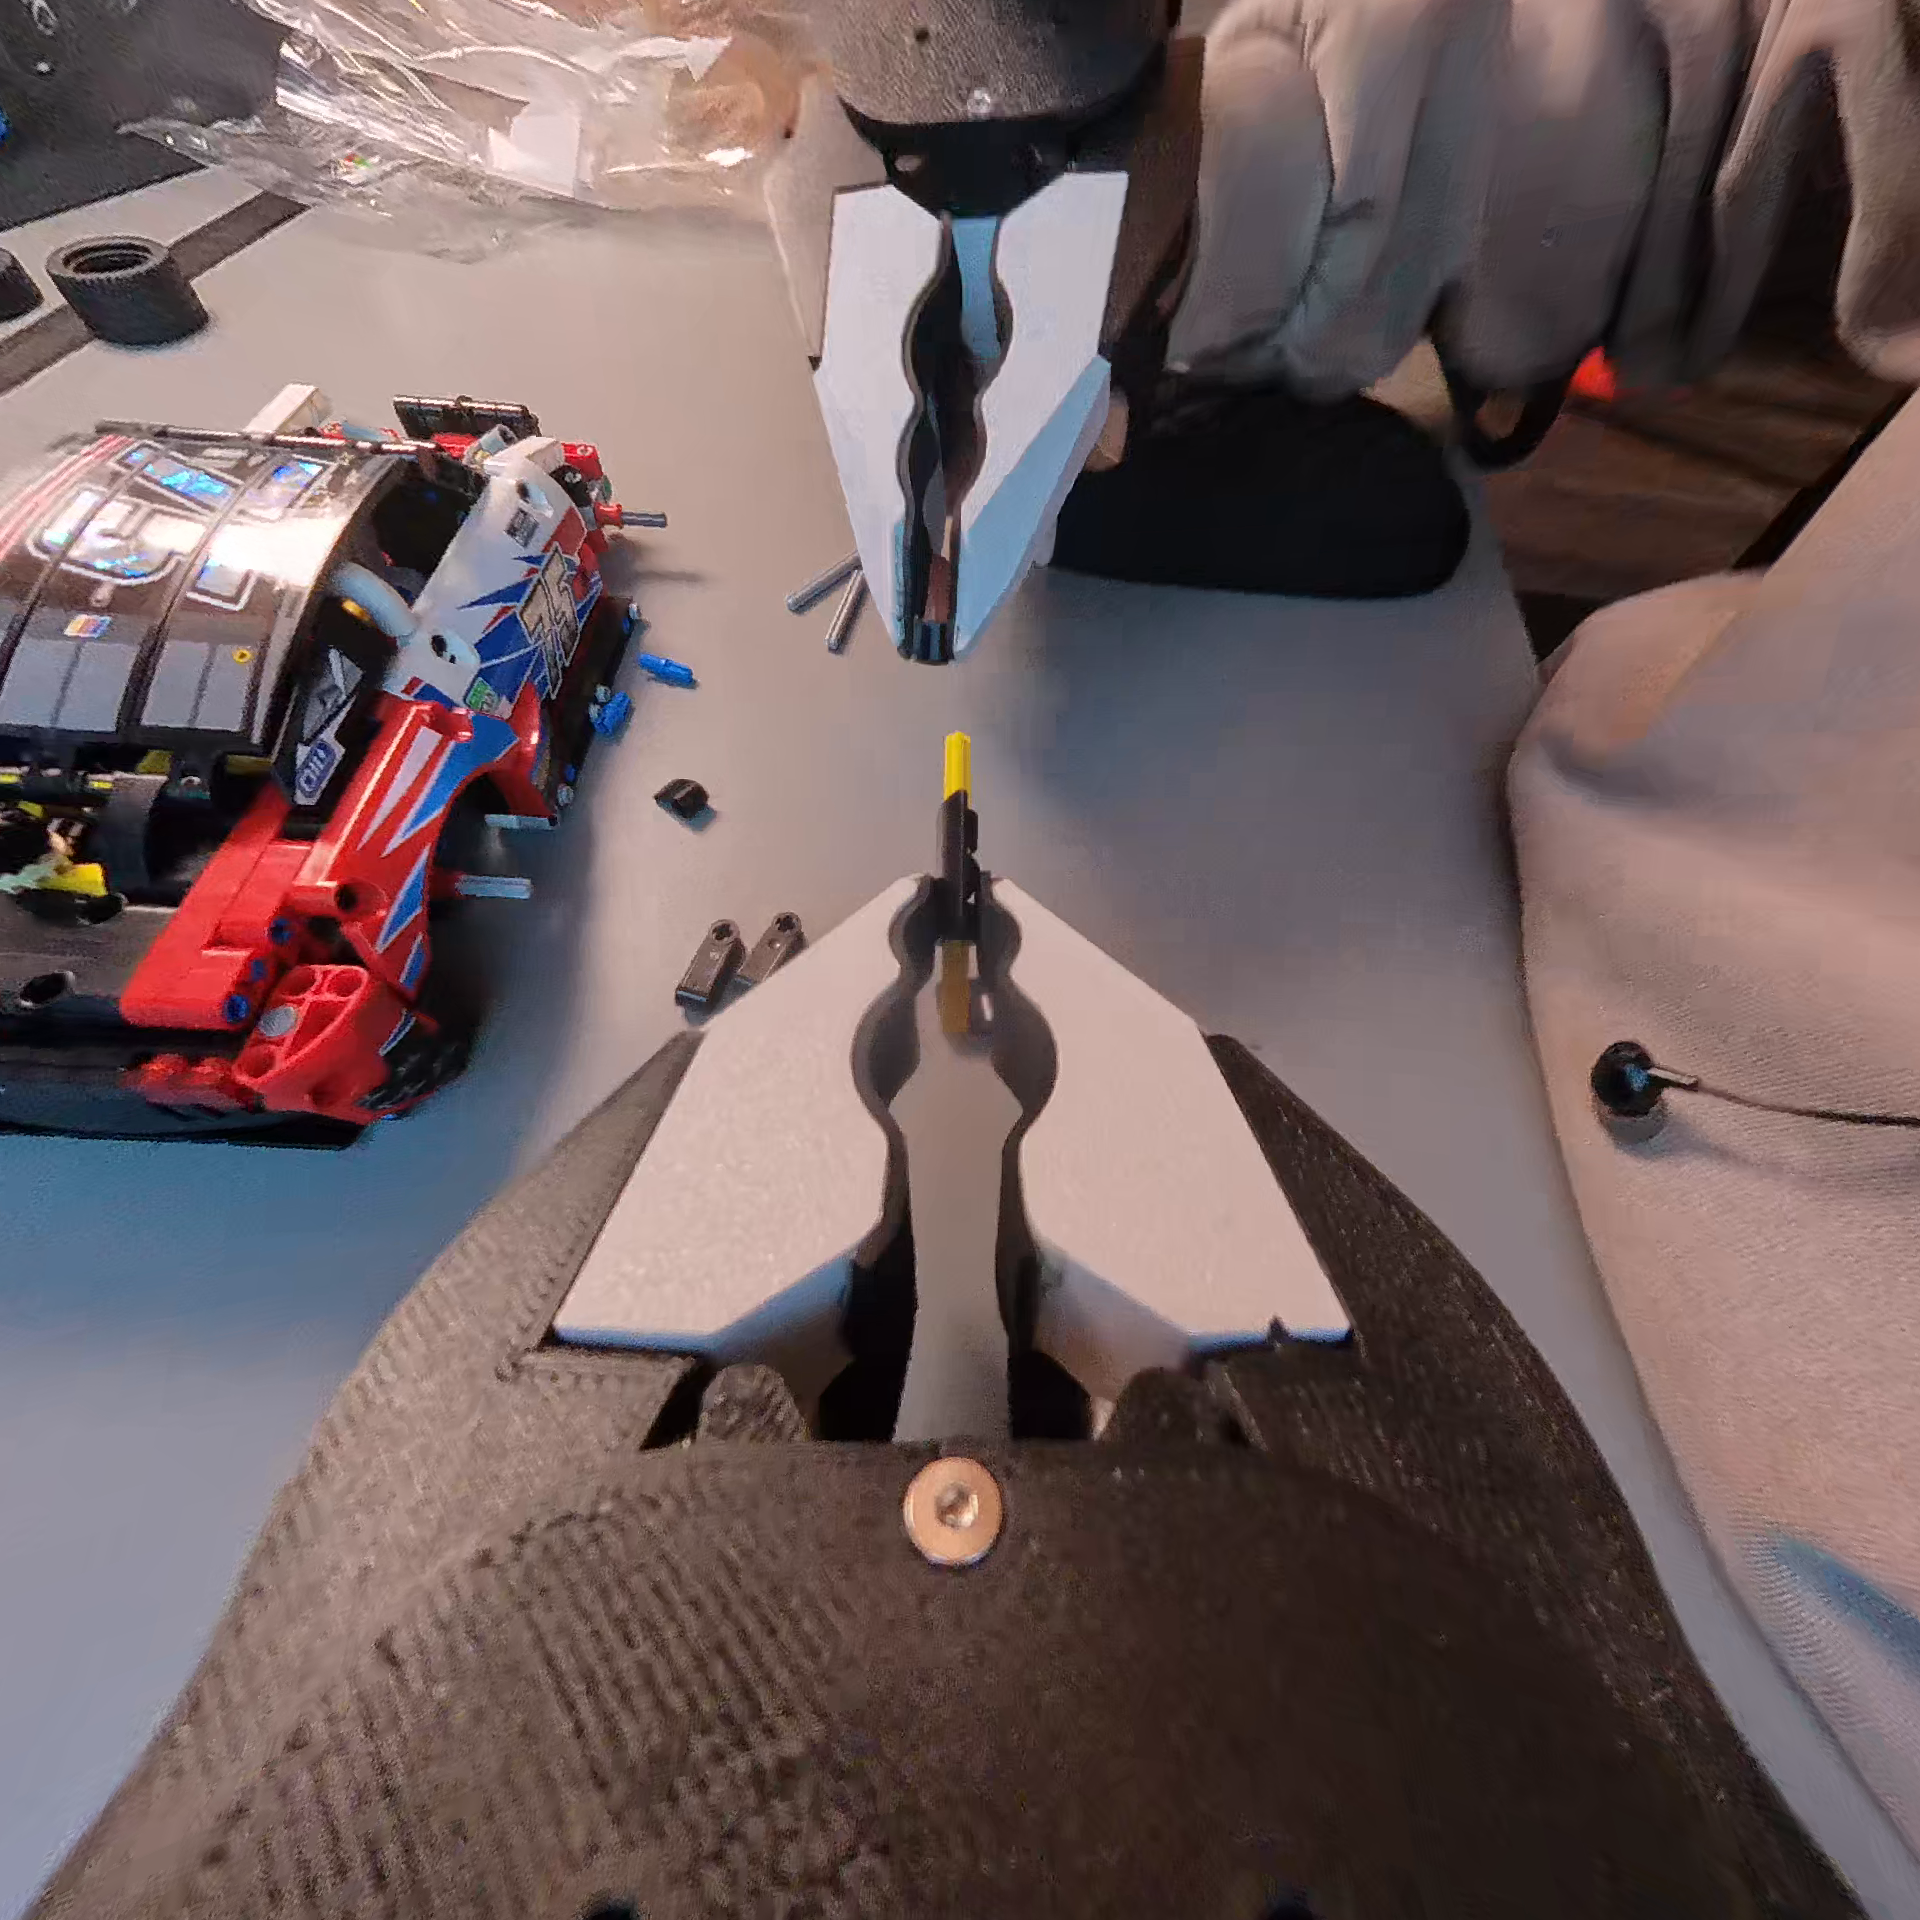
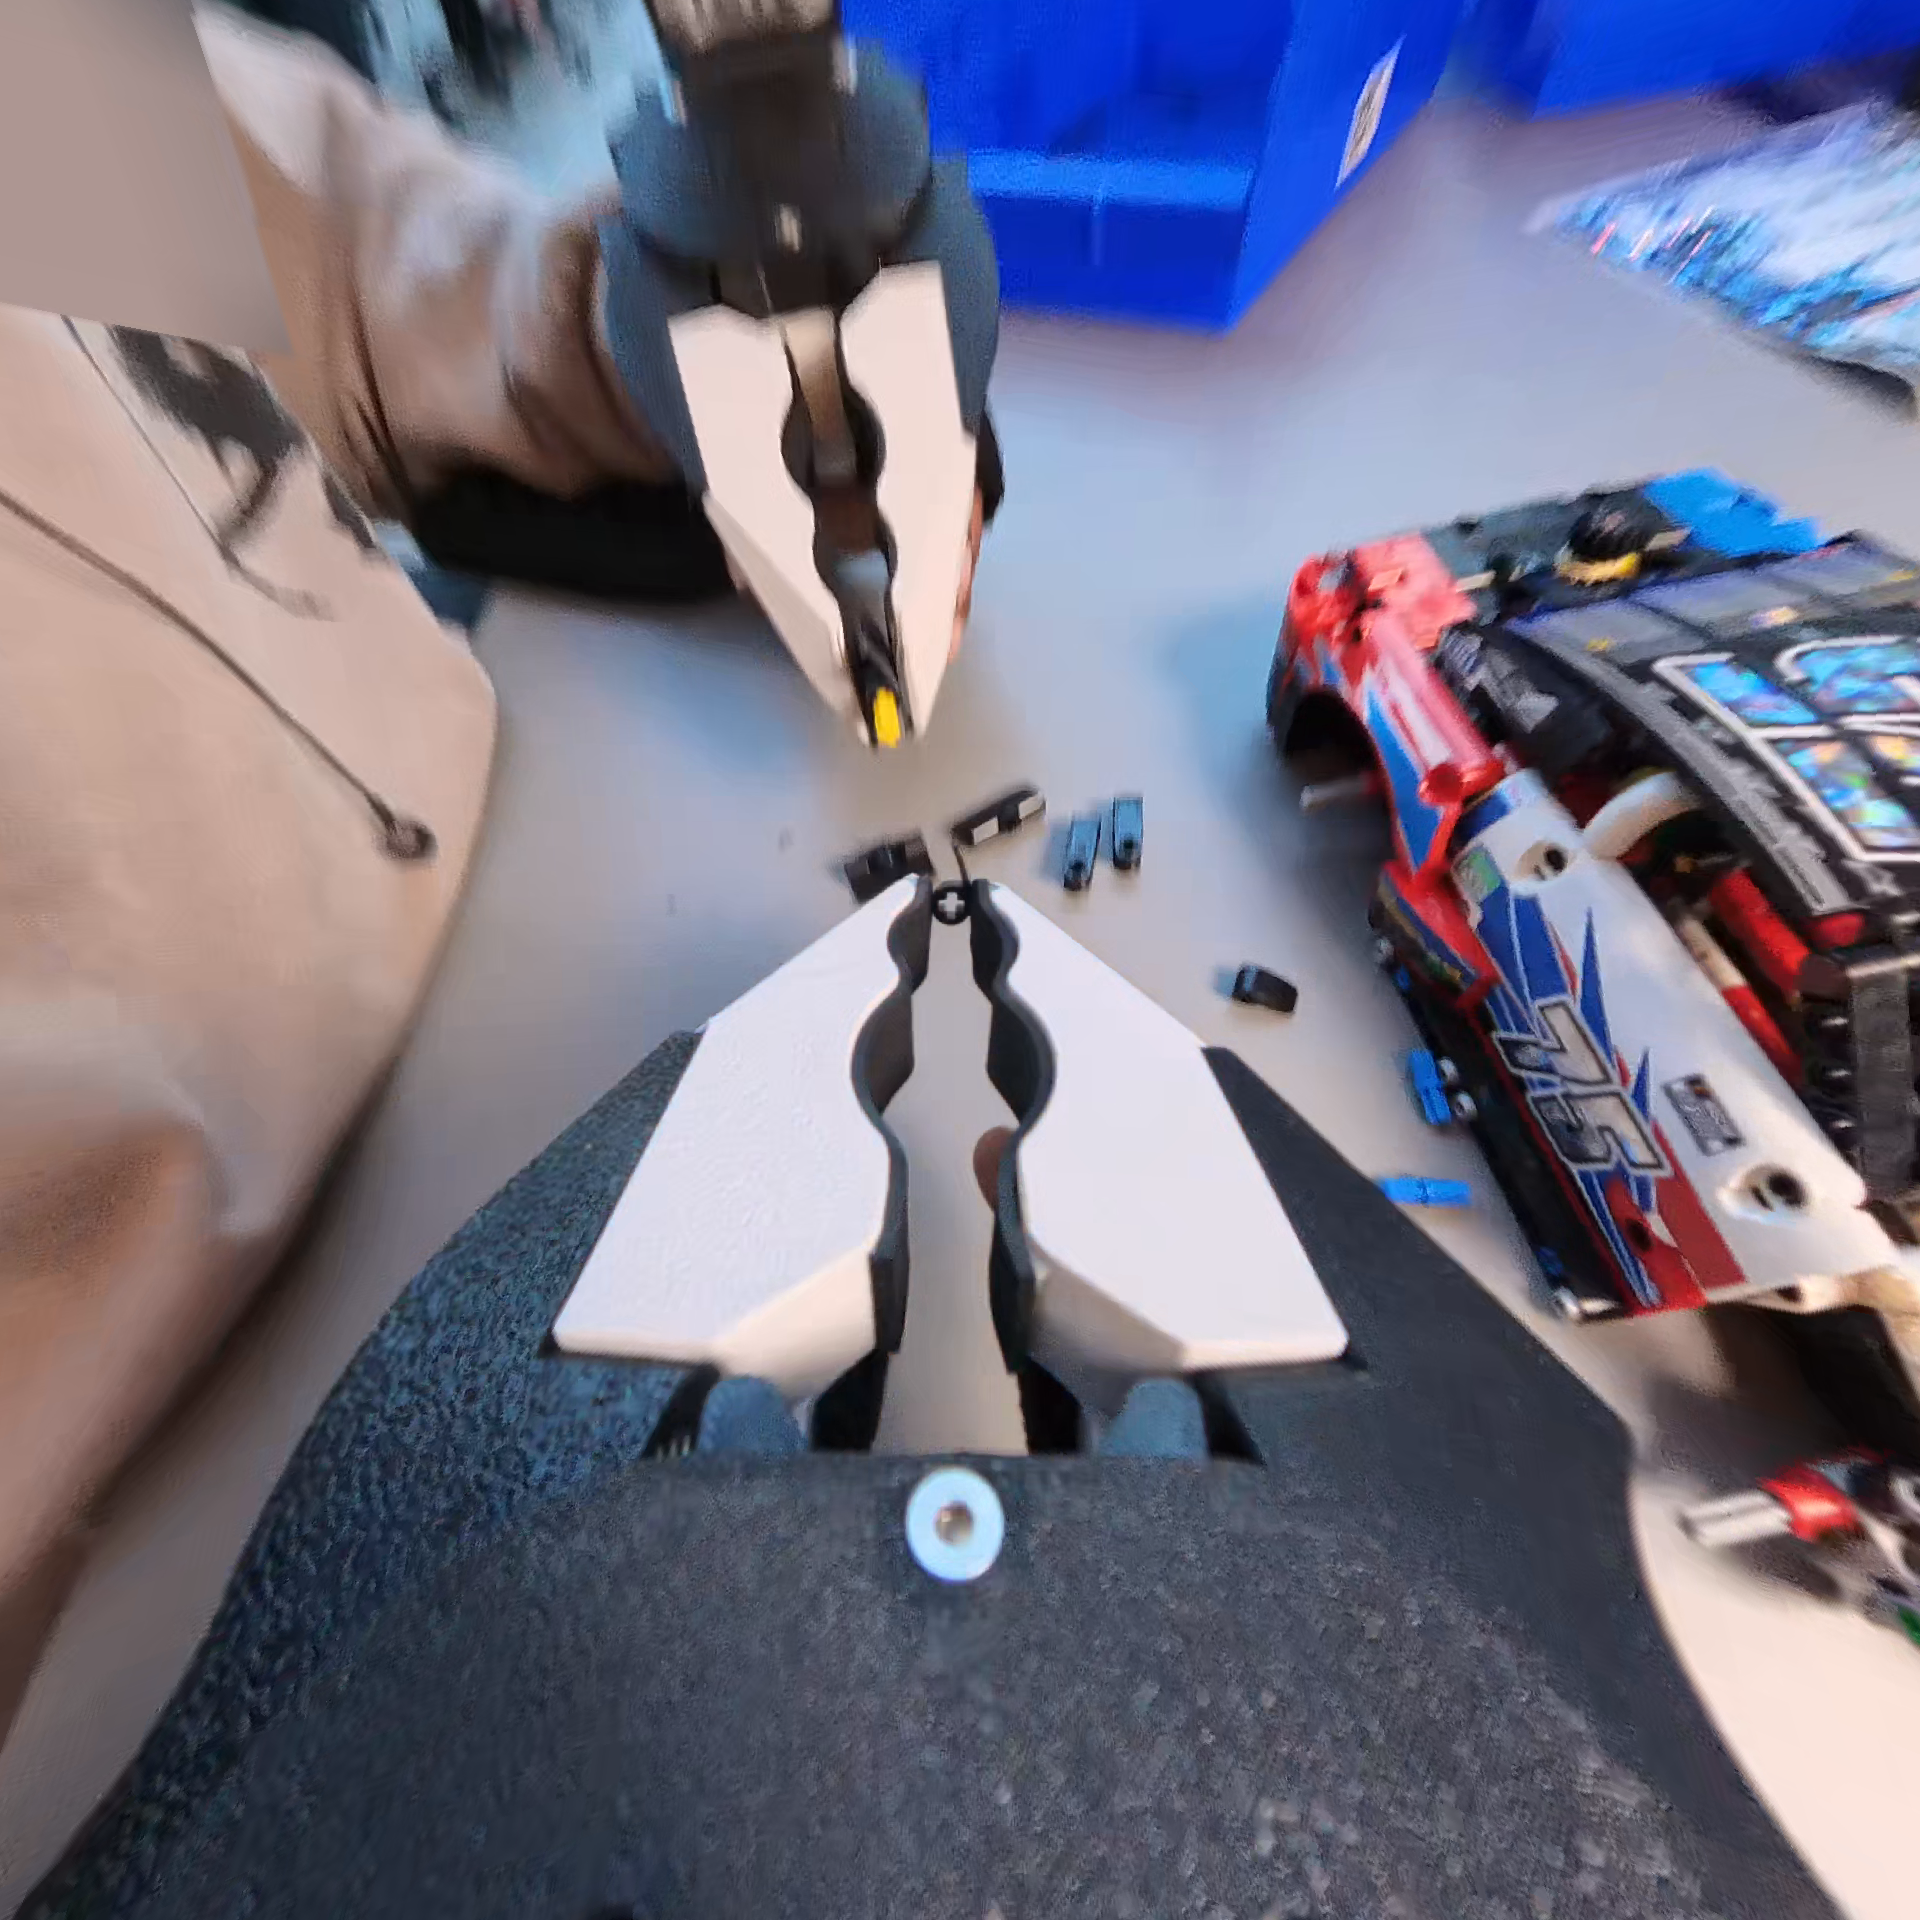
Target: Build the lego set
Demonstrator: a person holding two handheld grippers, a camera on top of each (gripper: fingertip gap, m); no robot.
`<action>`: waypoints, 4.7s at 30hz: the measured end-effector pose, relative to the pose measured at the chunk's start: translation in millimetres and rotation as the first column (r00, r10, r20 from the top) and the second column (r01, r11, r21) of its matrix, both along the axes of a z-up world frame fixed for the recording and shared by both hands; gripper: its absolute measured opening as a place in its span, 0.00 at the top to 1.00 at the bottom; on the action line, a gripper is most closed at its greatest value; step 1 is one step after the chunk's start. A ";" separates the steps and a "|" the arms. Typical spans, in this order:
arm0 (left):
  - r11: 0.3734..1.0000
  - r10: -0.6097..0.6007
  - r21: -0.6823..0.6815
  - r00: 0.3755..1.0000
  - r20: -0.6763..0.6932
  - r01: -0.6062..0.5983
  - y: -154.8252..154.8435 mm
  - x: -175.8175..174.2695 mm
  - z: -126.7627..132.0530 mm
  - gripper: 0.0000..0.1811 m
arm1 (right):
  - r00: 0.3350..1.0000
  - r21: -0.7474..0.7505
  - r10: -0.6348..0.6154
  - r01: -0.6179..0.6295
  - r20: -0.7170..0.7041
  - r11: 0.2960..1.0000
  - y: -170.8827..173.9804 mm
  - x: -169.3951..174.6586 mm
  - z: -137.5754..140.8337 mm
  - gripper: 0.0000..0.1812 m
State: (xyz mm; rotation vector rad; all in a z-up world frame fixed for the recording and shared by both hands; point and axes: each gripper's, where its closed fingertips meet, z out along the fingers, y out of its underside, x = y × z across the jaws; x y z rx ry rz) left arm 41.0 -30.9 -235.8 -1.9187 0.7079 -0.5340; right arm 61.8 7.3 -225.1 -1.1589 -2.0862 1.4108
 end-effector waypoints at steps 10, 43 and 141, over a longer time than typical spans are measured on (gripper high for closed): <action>0.996 0.023 -0.092 0.963 0.267 0.002 4.3 6.6 16.1 0.97 | 0.991 -0.315 -0.028 -0.013 -0.127 0.949 -15.9 -14.1 32.0 0.98; 0.950 0.113 -0.311 0.918 0.380 0.011 -0.9 12.4 10.0 0.98 | 0.996 -0.594 0.047 0.008 0.077 0.805 -22.3 -17.9 20.0 0.97; 0.934 -0.302 -0.332 0.796 -0.525 0.135 82.8 -8.4 -48.5 0.81 | 0.903 -0.037 -0.319 0.322 -0.288 0.946 102.7 23.0 23.9 0.97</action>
